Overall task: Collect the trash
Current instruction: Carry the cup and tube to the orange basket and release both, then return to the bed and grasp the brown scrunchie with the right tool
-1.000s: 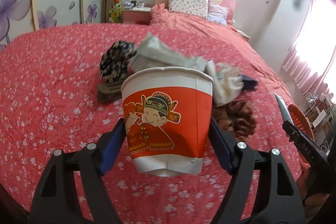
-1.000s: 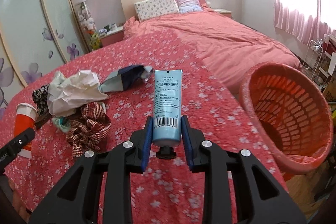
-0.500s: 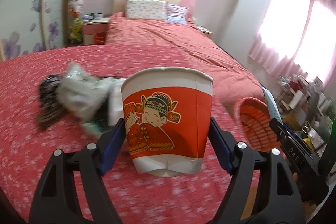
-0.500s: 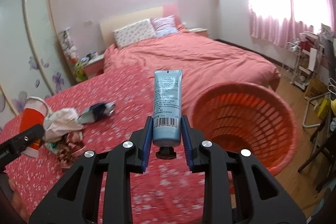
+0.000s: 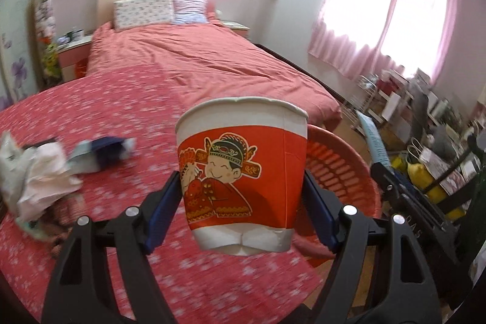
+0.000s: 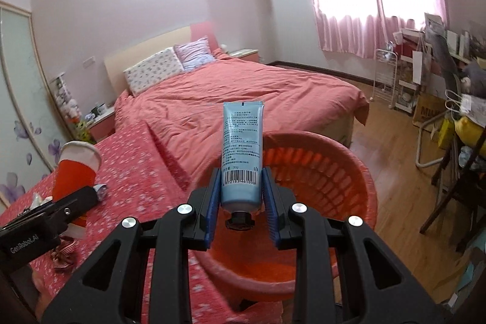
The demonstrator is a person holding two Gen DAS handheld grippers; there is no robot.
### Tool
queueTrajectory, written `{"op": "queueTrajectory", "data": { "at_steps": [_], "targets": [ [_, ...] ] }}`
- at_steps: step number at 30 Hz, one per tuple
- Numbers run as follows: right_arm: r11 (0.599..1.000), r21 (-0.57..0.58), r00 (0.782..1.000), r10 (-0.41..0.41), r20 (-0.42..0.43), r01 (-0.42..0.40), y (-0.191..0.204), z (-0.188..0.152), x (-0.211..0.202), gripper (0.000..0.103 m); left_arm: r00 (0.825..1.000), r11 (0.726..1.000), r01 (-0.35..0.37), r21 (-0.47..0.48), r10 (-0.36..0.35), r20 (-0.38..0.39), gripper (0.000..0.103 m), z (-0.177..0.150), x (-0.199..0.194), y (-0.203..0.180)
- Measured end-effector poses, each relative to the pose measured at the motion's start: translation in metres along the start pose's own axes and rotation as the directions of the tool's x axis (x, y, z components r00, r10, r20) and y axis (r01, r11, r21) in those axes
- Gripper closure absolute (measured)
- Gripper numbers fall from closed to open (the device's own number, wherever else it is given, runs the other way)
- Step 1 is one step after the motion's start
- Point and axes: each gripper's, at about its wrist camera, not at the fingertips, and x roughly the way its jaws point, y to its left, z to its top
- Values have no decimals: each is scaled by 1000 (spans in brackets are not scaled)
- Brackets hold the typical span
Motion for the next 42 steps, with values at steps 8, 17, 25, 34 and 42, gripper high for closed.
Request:
{"op": "queueTrajectory", "data": {
  "at_steps": [8, 17, 25, 34, 42],
  "targets": [
    [999, 46, 1000, -5, -12, 5, -25, 0, 15, 76, 997, 996, 62, 64, -59, -56, 28, 3, 47, -36],
    [994, 111, 999, 11, -36, -7, -49, 4, 27, 75, 990, 989, 101, 104, -90, -108, 27, 8, 93, -60],
    [984, 176, 998, 9, -67, 3, -60, 2, 28, 72, 984, 993, 88, 77, -75, -160, 18, 3, 113, -46],
    [994, 98, 999, -35, -38, 39, -41, 7, 11, 64, 989, 998, -34, 52, 41, -140, 16, -4, 83, -5],
    [1000, -17, 999, -2, -42, 1, 0, 2, -4, 64, 987, 989, -145, 24, 146, -68, 13, -16, 17, 46]
  ]
}}
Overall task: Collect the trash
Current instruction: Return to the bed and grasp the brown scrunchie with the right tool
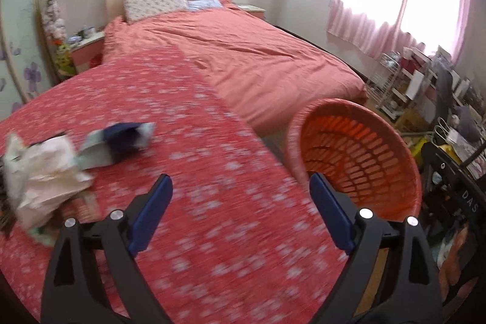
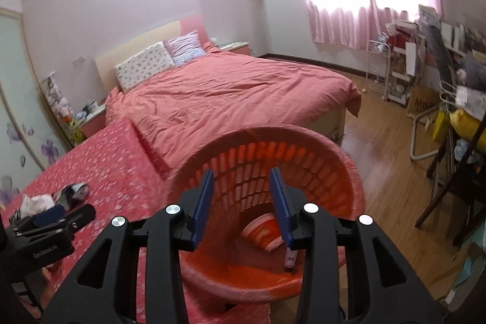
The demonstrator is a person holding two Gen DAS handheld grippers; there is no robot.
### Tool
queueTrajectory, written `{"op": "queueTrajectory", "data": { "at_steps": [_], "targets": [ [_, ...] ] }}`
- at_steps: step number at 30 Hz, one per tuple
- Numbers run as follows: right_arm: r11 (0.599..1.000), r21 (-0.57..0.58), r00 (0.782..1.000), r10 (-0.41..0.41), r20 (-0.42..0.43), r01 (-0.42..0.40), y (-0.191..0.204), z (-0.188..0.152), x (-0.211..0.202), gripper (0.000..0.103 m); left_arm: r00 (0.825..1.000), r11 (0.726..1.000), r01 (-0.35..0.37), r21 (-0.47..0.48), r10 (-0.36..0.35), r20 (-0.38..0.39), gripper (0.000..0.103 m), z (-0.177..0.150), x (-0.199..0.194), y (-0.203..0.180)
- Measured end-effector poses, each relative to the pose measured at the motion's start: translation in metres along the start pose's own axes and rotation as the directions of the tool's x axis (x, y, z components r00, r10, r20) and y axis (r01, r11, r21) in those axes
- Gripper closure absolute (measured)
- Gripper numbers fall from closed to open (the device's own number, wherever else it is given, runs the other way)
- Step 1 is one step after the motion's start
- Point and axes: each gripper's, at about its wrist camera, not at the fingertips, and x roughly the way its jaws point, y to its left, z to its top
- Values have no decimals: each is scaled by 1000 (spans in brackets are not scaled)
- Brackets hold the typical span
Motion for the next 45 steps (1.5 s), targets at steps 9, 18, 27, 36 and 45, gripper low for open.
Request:
{"op": "queueTrajectory", "data": {
  "at_steps": [9, 18, 27, 36, 45],
  "targets": [
    [983, -133, 991, 118, -61, -125, 79, -20, -7, 64, 986, 983, -151, -106, 157, 56, 10, -27, -58, 90],
    [929, -269, 965, 225, -133, -253, 169, -50, -10, 46, 936, 920, -323, -223, 345, 66, 10, -60, -102, 189],
    [885, -258, 908, 316, -275, -386, 230, -75, 6, 46, 916, 864, -371, -341, 400, 16, 10, -97, -127, 258],
    [891, -276, 904, 260, -340, -360, 261, -98, 31, 48, 917, 843, -367, -394, 400, 0, 10, -116, -138, 288],
    [895, -277, 901, 240, -360, -349, 267, -105, 40, 77, 927, 847, -346, -404, 374, -9, 10, -121, -131, 289]
  ]
}}
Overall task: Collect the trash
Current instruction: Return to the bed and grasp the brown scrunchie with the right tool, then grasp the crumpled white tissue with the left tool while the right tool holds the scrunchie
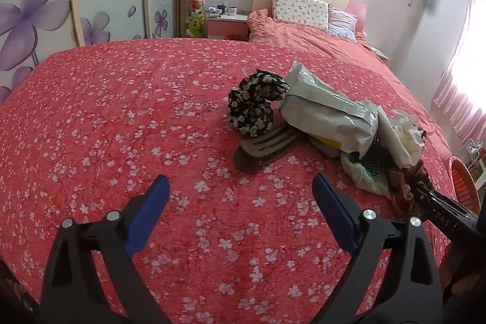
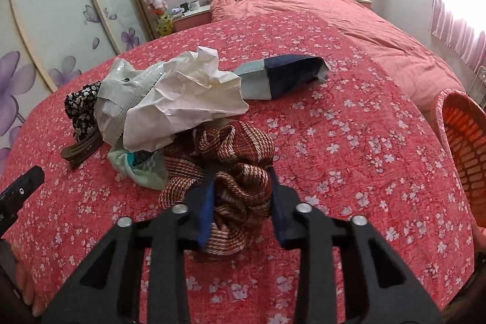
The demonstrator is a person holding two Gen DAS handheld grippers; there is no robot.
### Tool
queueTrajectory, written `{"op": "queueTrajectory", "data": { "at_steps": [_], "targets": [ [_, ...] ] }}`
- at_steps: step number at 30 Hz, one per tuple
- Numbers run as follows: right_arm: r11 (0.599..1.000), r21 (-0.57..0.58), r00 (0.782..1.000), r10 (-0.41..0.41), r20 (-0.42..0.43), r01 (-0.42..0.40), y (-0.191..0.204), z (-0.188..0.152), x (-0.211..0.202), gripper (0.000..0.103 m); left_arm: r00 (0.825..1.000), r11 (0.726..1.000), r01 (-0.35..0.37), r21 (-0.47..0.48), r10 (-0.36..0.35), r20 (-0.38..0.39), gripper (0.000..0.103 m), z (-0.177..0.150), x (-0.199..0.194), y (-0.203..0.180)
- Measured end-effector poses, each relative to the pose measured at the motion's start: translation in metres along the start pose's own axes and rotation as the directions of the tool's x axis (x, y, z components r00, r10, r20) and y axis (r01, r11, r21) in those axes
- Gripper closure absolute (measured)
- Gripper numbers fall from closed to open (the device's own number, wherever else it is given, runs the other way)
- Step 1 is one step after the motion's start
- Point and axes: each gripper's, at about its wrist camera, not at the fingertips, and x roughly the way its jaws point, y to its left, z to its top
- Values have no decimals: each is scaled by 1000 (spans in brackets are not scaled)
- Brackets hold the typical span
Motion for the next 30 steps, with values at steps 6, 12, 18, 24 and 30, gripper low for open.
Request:
{"op": "queueTrajectory", "data": {
  "at_steps": [6, 12, 18, 24, 30],
  "targets": [
    [999, 6, 999, -32, 36, 31, -9, -3, -12, 82, 999, 999, 35, 22, -35, -1, 10, 0, 1, -21],
    [994, 33, 990, -110, 85, 108, -35, -3, -28, 82, 996, 994, 89, 60, -89, -5, 10, -1, 1, -52],
    [984, 96, 980, -163, 117, 153, -68, -3, -41, 82, 986, 982, 166, 94, -166, -9, 11, -1, 2, -96],
    [979, 135, 978, -171, 122, 154, -92, -6, -49, 82, 981, 972, 192, 137, -192, -13, 16, 3, 11, -140],
    [978, 151, 979, -162, 123, 143, -109, -12, -55, 82, 983, 970, 181, 162, -176, -48, 24, 9, 34, -174]
  ]
}}
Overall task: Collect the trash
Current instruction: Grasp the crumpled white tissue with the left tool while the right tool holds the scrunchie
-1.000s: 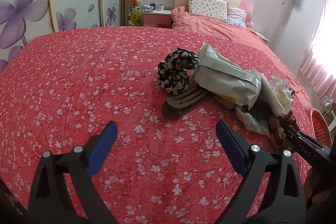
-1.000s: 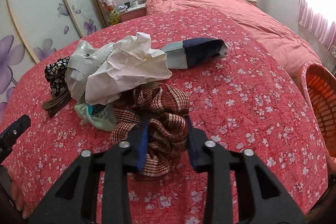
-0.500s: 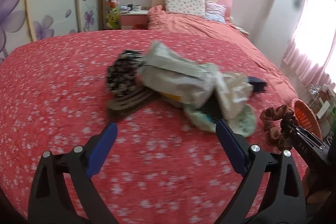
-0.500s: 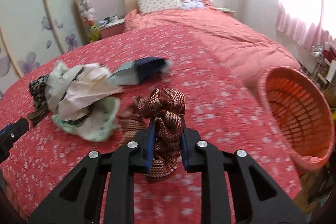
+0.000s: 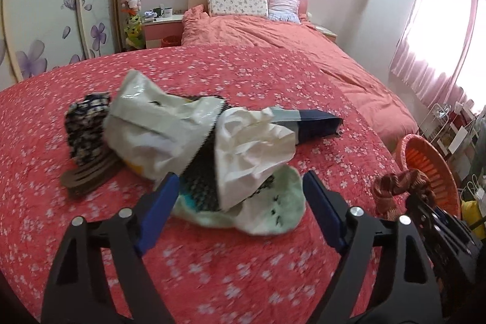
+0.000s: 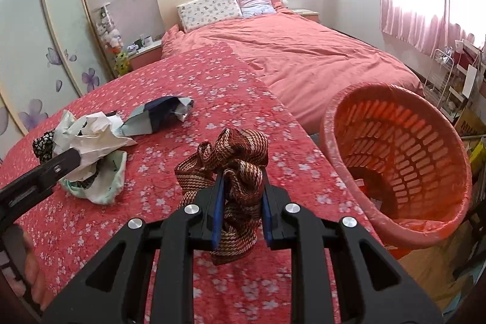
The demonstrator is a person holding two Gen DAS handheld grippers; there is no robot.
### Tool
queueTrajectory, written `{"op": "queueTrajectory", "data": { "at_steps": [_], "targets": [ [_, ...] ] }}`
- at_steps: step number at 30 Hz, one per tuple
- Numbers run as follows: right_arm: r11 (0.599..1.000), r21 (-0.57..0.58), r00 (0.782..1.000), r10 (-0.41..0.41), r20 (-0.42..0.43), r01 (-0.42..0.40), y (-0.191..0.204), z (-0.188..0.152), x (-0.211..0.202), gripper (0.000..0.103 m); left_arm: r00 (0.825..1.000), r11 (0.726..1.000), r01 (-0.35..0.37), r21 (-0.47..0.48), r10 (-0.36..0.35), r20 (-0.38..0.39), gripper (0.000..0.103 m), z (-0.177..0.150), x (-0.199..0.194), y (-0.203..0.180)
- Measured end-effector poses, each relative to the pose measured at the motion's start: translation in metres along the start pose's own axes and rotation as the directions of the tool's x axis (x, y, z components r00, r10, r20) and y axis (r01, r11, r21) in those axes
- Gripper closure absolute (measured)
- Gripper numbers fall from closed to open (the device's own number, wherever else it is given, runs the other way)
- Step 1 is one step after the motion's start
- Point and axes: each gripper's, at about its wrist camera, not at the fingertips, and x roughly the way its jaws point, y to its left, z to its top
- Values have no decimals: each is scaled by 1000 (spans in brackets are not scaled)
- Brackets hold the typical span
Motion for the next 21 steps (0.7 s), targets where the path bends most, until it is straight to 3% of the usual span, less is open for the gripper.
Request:
{"op": "queueTrajectory", "data": {
  "at_steps": [8, 10, 21],
  "targets": [
    [1000, 16, 1000, 2, 1, -2, -20, -1, 1, 82, 999, 1000, -19, -8, 19, -46, 37, 14, 31, -10],
    [1000, 19, 1000, 1, 2, -1, -23, -2, 0, 82, 998, 1000, -13, -23, 12, -67, 50, 14, 39, -9],
    [1000, 29, 999, 3, 33, -4, -31, 0, -13, 82, 998, 998, 24, -65, -27, -53, 59, 13, 27, 4]
  ]
}}
